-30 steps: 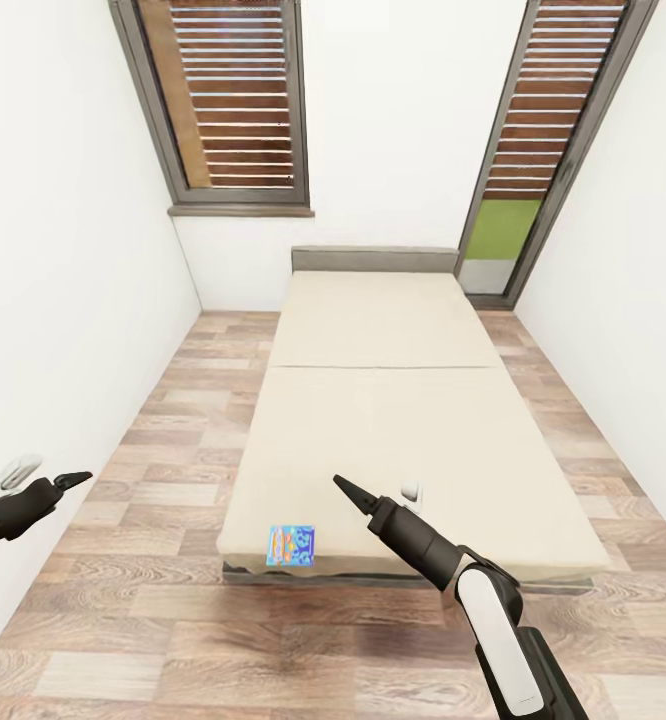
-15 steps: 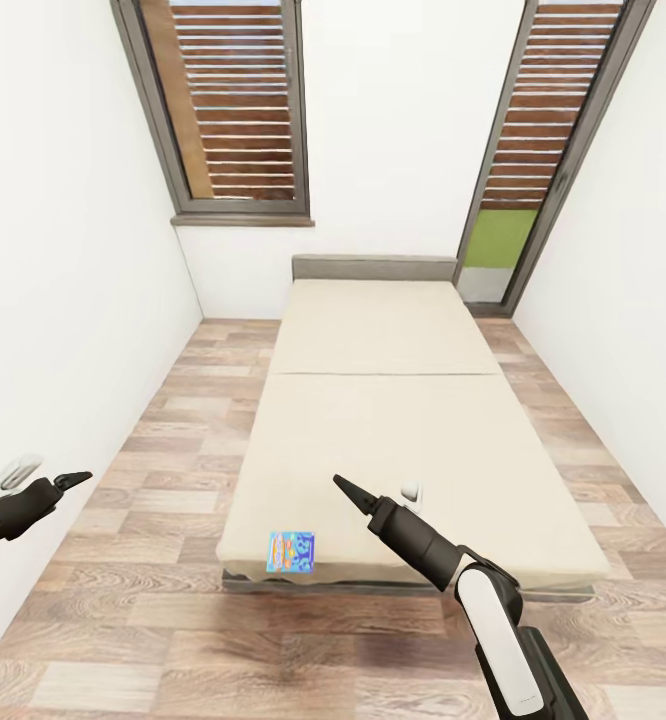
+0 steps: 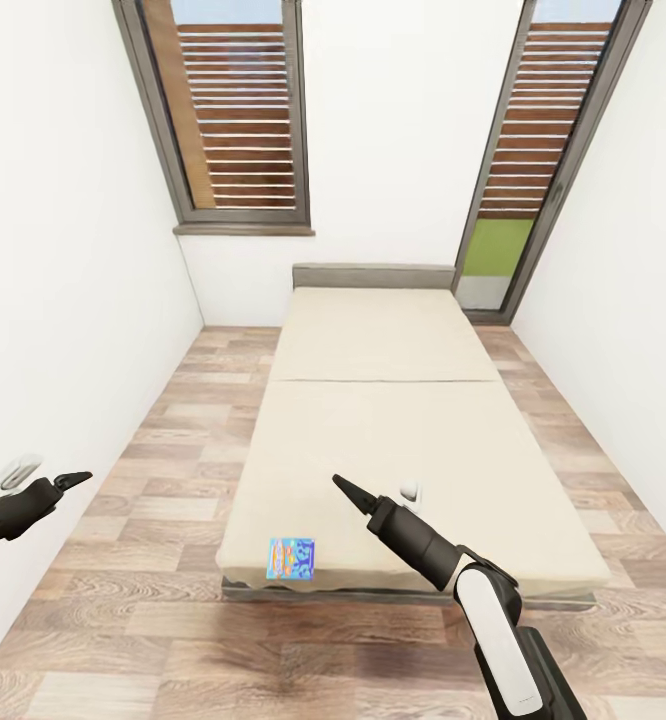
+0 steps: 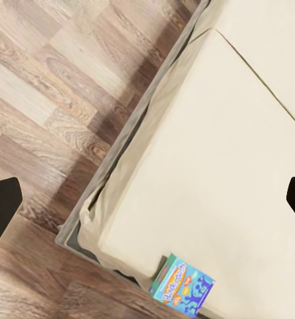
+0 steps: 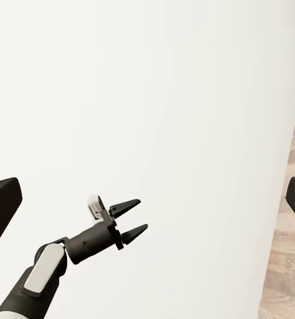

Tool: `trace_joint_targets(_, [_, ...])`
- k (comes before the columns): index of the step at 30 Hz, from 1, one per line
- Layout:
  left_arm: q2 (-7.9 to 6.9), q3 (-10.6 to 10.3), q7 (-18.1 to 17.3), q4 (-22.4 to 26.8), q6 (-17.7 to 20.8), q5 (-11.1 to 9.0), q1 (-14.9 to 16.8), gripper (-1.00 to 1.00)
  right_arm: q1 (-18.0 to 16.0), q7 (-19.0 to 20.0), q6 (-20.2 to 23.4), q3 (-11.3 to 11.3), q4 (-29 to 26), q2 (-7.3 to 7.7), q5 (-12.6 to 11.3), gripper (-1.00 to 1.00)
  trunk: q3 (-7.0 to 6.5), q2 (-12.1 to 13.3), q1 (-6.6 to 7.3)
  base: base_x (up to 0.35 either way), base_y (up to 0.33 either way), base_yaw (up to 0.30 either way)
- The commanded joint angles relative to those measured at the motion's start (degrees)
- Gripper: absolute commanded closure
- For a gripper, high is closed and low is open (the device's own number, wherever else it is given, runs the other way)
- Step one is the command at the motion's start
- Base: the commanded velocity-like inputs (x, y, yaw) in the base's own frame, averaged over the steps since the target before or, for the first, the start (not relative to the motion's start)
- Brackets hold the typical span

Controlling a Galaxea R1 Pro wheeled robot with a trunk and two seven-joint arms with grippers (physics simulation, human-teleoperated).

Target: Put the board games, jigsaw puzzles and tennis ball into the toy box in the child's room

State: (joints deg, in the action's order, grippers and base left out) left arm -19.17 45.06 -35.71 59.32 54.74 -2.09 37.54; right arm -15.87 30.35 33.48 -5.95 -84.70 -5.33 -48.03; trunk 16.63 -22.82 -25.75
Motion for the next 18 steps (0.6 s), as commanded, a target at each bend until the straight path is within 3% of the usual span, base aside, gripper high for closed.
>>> trace_joint_targets(1, [0.01,0.1,-0.1,0.0,0.5,-0.2,0.1,-1.0,0.0,-0.1,0.4,0.1,0.0,-0.03,-0.4,-1.0,0.01,-0.1,-0.04,0.0,0.0,0.0])
trace_joint_targets(18, [0.02,0.0,-0.1,0.0,0.5,-0.2,0.1,-1.0,0.0,-0.1,0.4,0.1,0.0,-0.04,-0.3,-1.0,-1.6,-0.1,-0.04,0.0,0.0,0.0])
